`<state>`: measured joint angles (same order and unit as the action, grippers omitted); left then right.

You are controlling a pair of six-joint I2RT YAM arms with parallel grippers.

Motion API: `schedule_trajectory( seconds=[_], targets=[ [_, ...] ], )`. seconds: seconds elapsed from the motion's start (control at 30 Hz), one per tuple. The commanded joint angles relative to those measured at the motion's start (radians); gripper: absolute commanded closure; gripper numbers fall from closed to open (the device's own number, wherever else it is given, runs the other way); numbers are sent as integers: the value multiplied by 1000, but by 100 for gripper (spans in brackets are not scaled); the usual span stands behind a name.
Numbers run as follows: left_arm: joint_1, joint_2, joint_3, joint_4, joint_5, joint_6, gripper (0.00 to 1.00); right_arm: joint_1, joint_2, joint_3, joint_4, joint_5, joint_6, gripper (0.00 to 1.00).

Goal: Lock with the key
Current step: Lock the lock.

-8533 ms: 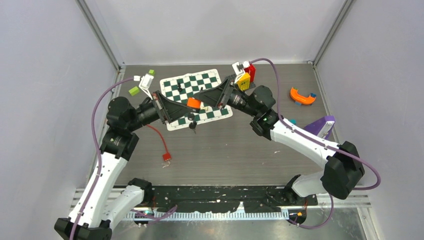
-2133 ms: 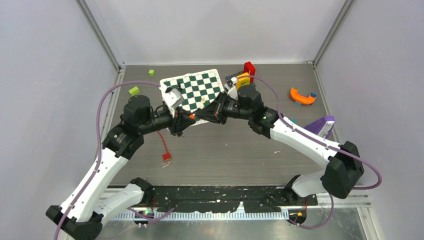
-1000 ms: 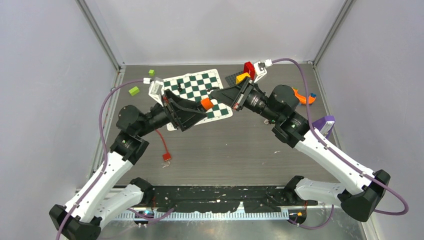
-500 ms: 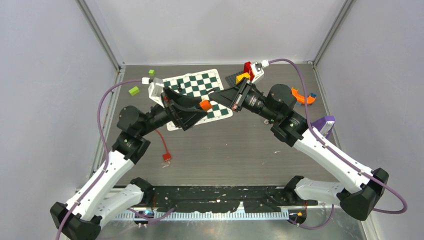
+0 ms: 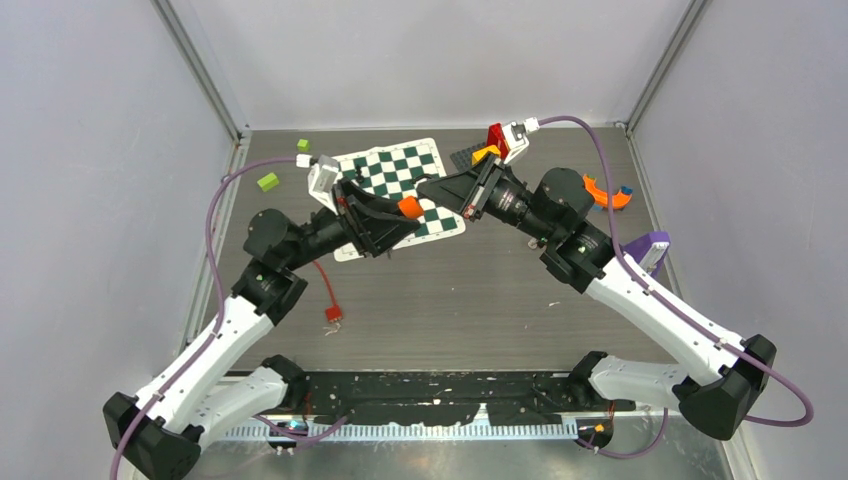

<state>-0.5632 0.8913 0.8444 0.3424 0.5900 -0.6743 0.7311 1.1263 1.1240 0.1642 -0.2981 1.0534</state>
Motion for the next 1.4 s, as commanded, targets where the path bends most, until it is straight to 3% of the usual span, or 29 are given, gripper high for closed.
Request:
schedule_trajectory(
  seconds=[0.0,0.1,0.27,0.43,0.63,0.67,0.73,0.77,0.87,0.9,0.97,1.0,1.07,1.13,1.27,1.37],
  targets=[
    [-12,15,23,56,-9,-6,55,1,-15,13,104,5,20,95],
    [-15,24,31,60,-22,-4,58,0,-18,7,108,8,29,95],
    [-15,15,31,63,-46,0,74,1,-23,-5,109,10,35,95],
    [-15,13,27,66,-45,-1,64,1,-25,-13,109,11,41,95],
    [-15,15,26,69,-47,-2,60,1,-24,-15,108,10,47,95],
    [-14,16,27,69,-46,-2,65,0,-23,-16,109,10,48,95],
    [-14,20,31,68,-38,-1,95,2,-23,-18,109,8,51,95],
    [-15,22,31,67,-35,-2,100,1,-24,-18,109,8,51,95],
    [-15,19,33,52,-35,10,100,0,-26,-25,104,12,51,95],
    [-15,15,41,27,-43,33,100,0,-28,-31,102,13,51,90],
    [-15,7,72,-89,-64,91,100,-5,-32,-42,103,16,45,67],
    [-15,3,96,-161,-81,126,100,-7,-36,-45,104,16,29,42],
    [-10,5,164,-316,-119,193,100,-18,-53,-57,90,16,-22,17],
    [8,20,244,-467,-122,236,100,-45,-80,-83,83,11,-104,6],
    [77,82,421,-686,-23,308,100,-129,-119,-142,129,-42,-355,3],
    [141,171,531,-810,111,358,100,-176,-87,-148,235,-230,-594,9]
  ],
)
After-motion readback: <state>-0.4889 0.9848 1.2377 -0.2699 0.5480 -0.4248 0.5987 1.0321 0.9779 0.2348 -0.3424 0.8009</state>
